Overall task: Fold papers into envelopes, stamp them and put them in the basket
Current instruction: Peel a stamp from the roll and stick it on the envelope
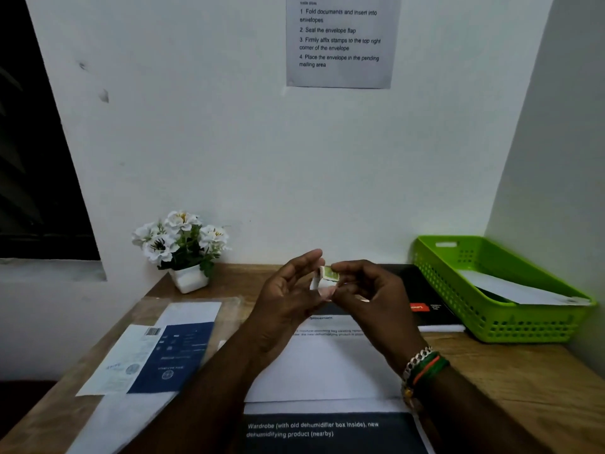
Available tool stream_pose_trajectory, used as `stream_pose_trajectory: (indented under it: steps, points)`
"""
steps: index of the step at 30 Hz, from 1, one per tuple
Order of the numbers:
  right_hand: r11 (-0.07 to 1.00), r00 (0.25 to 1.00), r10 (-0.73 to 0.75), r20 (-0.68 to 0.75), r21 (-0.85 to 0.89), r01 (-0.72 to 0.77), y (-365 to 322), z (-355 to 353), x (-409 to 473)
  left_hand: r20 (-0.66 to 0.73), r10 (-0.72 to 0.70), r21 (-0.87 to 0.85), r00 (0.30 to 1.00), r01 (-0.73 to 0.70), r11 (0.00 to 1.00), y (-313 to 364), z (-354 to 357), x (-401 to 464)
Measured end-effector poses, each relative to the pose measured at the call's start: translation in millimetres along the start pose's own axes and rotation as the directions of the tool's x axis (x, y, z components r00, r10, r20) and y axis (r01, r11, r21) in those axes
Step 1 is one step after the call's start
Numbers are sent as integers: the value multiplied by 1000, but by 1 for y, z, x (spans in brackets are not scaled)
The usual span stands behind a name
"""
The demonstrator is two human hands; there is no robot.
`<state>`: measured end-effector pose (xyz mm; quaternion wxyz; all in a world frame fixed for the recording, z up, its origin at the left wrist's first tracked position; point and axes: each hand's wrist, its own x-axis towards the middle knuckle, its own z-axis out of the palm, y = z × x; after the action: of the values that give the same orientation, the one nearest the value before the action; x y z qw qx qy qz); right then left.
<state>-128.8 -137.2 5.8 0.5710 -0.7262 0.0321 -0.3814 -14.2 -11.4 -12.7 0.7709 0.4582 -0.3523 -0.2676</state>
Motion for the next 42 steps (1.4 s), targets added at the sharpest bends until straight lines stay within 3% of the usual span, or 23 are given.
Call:
stream_pose_trajectory:
  steps: [3,19,33,42]
  points:
    - [999,999,-40,11,-16,40,0,3,-3,-72,3,45,997,0,999,-2,3,0]
    - [990,997,-62,47,-123,67,2,-12,1,-58,54,215,997,-40,976,11,4,-6]
    - [960,981,-193,25,-201,194,5,-20,8,-107,-39,262,993,66,963,11,8,-8]
    - [876,960,-253,117,-395,279,11,-24,10,-107,-43,318,993,75,945,11,10,-10]
